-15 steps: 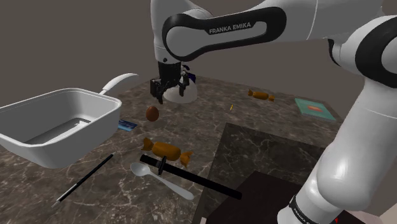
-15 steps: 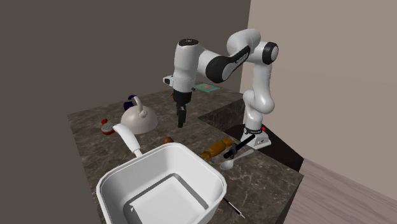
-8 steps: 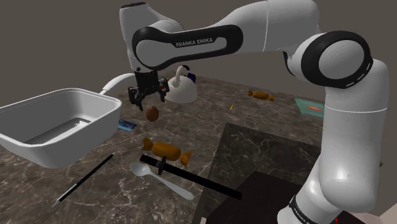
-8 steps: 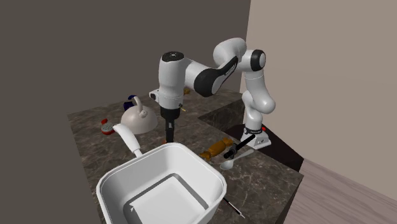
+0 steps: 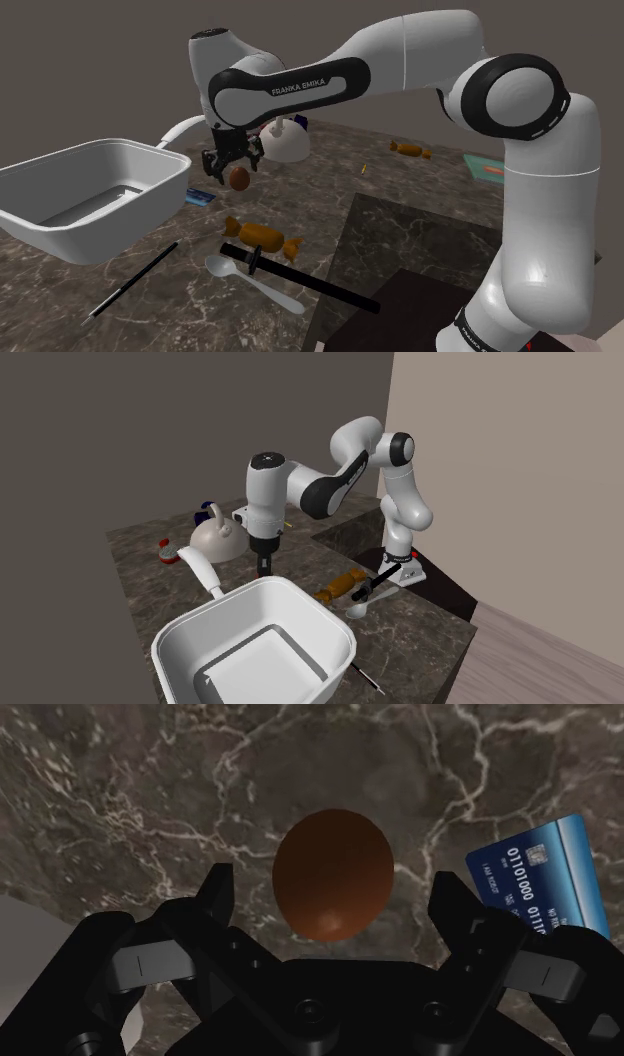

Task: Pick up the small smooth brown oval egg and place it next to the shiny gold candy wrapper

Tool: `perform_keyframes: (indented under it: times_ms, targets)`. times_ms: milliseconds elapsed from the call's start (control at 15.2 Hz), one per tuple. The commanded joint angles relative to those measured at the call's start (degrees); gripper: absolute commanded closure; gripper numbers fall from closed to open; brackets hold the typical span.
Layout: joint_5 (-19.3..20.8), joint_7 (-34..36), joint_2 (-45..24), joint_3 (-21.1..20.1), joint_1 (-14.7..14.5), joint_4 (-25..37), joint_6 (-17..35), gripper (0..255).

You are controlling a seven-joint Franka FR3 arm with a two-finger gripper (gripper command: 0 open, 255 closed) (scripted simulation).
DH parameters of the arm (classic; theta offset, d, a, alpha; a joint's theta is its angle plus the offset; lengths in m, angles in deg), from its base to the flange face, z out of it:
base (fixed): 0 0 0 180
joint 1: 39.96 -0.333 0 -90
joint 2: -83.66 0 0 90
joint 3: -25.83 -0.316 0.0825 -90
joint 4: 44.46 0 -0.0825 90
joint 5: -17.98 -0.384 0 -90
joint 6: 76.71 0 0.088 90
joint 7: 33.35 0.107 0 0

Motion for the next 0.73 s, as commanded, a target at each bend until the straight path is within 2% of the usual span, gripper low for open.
perform_keyframes:
  times_ms: [0, 396, 462, 660]
  targets:
    - [0.03, 0.09, 0.06, 0.02, 0.08, -0.53, 0.52, 0]
    - [0.03, 0.09, 0.05, 0.02, 0.07, -0.52, 0.51, 0]
    - [0.03, 0.09, 0.05, 0.02, 0.07, -0.52, 0.51, 255]
    - [0.03, 0.08, 0.07, 0.02, 0.08, -0.53, 0.51, 255]
